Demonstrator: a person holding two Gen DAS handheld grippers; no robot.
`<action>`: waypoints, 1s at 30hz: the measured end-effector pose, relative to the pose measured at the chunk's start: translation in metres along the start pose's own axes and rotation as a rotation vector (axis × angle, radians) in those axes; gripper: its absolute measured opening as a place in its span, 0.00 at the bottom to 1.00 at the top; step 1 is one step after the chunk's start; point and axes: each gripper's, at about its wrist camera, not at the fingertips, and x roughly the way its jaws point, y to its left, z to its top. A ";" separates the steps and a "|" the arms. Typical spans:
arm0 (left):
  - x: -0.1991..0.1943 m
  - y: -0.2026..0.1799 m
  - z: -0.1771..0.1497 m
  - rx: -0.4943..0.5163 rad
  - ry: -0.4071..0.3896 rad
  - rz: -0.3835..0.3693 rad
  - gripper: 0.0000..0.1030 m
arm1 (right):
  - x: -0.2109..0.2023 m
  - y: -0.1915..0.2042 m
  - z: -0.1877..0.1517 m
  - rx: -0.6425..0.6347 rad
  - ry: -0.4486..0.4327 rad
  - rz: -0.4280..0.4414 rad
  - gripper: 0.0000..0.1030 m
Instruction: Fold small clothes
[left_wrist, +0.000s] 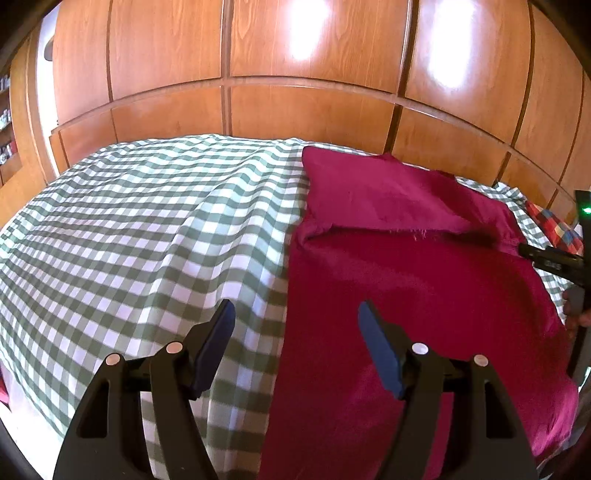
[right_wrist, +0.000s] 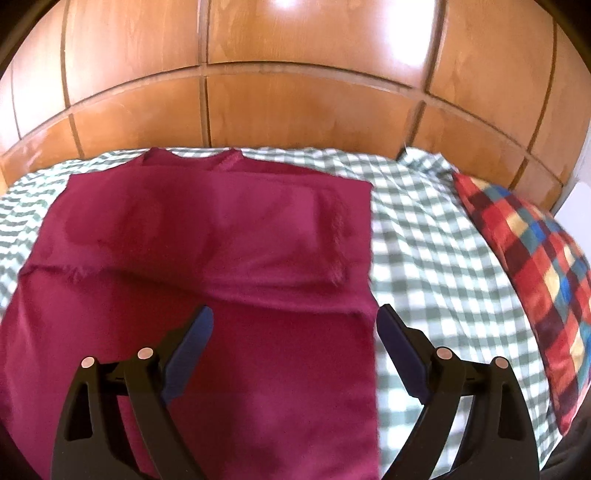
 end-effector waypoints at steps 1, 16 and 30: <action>-0.001 0.001 -0.002 0.003 0.003 0.001 0.67 | -0.003 -0.005 -0.004 0.012 0.010 0.013 0.86; -0.032 0.014 -0.049 0.051 0.066 -0.132 0.53 | -0.054 -0.058 -0.103 0.163 0.187 0.234 0.77; -0.058 0.029 -0.095 0.012 0.199 -0.259 0.20 | -0.104 -0.038 -0.176 0.127 0.312 0.352 0.40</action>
